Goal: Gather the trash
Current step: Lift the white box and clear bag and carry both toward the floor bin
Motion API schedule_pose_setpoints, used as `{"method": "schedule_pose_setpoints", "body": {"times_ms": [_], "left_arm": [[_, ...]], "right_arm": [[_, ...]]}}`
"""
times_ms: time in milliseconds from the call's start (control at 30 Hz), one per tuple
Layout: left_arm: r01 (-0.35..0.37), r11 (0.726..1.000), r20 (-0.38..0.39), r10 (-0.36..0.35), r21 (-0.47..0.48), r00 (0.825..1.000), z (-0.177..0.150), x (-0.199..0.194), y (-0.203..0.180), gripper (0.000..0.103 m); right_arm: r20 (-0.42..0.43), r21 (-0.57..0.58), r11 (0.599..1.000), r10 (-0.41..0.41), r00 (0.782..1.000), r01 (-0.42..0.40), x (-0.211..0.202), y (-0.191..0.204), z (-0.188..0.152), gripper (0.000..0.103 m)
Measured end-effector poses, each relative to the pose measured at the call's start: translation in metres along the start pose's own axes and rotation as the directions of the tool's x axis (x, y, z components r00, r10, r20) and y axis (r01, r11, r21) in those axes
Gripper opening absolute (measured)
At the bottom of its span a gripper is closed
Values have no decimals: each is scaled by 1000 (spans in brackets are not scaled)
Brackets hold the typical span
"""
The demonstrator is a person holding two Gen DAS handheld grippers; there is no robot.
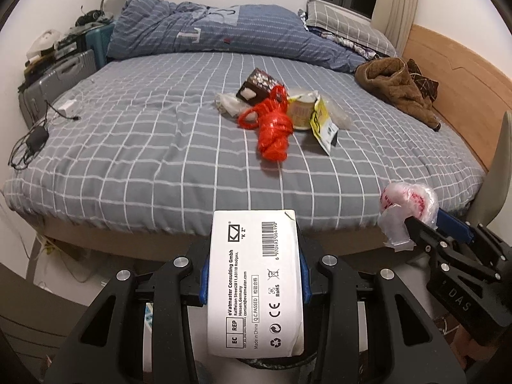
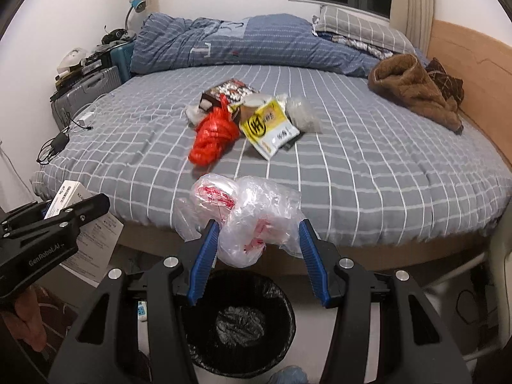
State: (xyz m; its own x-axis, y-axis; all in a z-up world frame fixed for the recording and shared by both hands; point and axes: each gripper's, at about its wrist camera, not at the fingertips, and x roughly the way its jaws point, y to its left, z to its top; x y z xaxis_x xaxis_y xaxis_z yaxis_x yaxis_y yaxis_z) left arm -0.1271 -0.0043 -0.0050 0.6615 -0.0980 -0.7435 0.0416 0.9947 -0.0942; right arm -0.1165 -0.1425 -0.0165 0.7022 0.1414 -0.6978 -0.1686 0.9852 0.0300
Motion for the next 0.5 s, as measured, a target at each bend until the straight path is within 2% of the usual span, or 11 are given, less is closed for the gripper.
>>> {"method": "schedule_pose_setpoints", "body": {"times_ms": [300, 500], "left_arm": [[-6, 1000, -56, 5, -17, 998, -38, 8, 6, 39], [-13, 1000, -76, 12, -21, 997, -50, 12, 8, 39]], "right_arm": [[-46, 0, 1000, 16, 999, -16, 7, 11, -26, 50], [-86, -6, 1000, 23, 996, -23, 18, 16, -43, 50]]}}
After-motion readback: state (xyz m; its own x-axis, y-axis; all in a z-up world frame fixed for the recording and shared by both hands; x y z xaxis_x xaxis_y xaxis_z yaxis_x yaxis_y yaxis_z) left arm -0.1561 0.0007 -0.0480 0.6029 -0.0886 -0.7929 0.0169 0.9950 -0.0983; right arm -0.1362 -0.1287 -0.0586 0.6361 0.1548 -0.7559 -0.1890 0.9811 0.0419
